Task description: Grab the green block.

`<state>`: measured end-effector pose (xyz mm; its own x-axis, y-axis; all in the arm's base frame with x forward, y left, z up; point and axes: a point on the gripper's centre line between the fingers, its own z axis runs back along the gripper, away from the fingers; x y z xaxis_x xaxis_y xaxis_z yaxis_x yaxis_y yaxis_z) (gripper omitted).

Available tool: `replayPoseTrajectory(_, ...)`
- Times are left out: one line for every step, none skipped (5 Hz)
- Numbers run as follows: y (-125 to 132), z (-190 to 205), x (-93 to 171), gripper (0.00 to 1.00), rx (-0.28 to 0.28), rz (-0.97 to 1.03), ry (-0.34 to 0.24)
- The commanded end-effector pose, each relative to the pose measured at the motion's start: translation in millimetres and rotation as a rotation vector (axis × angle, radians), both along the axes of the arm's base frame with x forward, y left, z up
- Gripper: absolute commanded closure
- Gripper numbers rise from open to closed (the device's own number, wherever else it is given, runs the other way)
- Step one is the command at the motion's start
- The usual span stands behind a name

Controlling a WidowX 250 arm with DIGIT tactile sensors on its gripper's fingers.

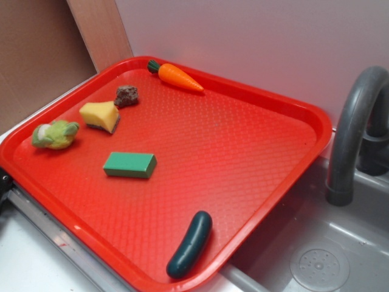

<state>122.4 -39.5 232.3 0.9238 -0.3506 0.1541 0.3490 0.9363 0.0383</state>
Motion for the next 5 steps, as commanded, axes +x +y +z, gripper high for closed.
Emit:
replayPoseTrajectory(-48.2,-1.4,-11.4,0.0,0.063,-0.486,-0.077)
replayPoseTrajectory(-68.3,-14.5,-5.2,0.0,0.094,-0.54,-0.069)
replayPoseTrajectory(-74.1,-27.2,15.0,0.0,0.112,-0.52,-0.056)
replayPoseTrajectory(-79.8,-45.9,36.7,0.0,0.096,-0.523,-0.031)
replayPoseTrajectory(-97.6,-75.7,42.3,0.0,0.053,-0.626,-0.029)
